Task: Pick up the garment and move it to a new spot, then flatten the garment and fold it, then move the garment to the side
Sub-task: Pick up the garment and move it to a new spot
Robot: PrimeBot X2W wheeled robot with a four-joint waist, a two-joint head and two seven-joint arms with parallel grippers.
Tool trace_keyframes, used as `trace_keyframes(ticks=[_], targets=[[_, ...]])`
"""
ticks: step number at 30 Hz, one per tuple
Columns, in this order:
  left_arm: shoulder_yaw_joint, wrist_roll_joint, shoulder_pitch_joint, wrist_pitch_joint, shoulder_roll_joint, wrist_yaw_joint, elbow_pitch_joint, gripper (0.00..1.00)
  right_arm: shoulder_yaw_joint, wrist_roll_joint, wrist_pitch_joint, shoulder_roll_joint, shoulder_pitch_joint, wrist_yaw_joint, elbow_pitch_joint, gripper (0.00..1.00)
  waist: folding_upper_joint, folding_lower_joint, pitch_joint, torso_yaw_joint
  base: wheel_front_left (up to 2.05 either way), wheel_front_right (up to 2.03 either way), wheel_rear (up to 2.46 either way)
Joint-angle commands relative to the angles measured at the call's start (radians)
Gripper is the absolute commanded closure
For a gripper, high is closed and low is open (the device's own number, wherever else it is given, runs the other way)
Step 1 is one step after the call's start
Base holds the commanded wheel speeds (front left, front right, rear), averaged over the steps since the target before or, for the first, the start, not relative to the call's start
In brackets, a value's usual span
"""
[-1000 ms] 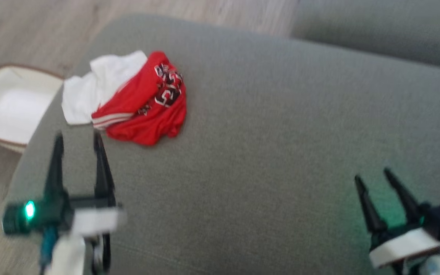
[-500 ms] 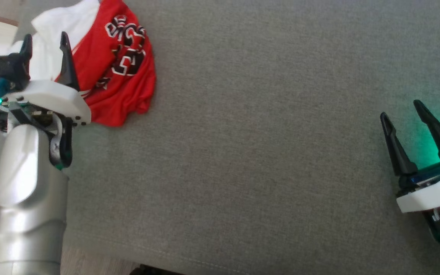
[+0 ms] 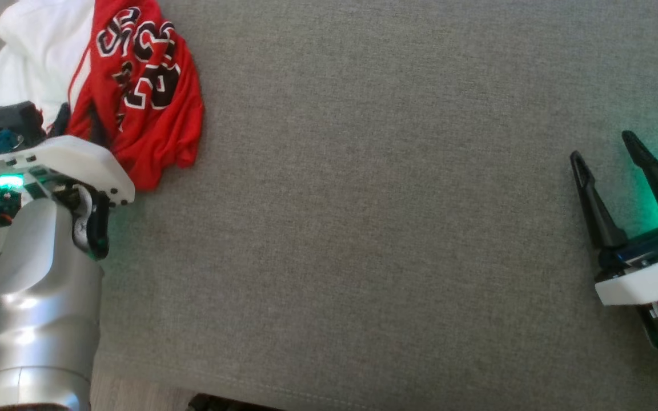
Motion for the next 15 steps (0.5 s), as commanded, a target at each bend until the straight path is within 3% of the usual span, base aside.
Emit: trace_keyframes(ticks=[1, 8, 15], targets=[[0.028, -0.001, -0.019, -0.032, 0.040, -0.004, 0.005, 1.00, 0.017, 0.001, -0.005, -0.024, -0.005, 0.007, -0.011, 0.00, 0.0000, 0.0000, 0.001, -0.002, 0.00, 0.00, 0.00], [-0.008, 0.021, -0.087, -0.165, 0.052, -0.036, 0.034, 1.00, 0.028, -0.001, -0.005, 0.007, -0.023, 0.007, 0.003, 0.00, 0.0000, 0.0000, -0.058, -0.019, 0.00, 0.00, 0.00], [-0.091, 0.091, -0.165, -0.191, 0.105, -0.058, -0.078, 1.00, 0.043, -0.001, -0.005, 0.101, -0.018, 0.007, 0.029, 0.00, 0.0000, 0.0000, -0.191, -0.094, 0.00, 0.00, 0.00]])
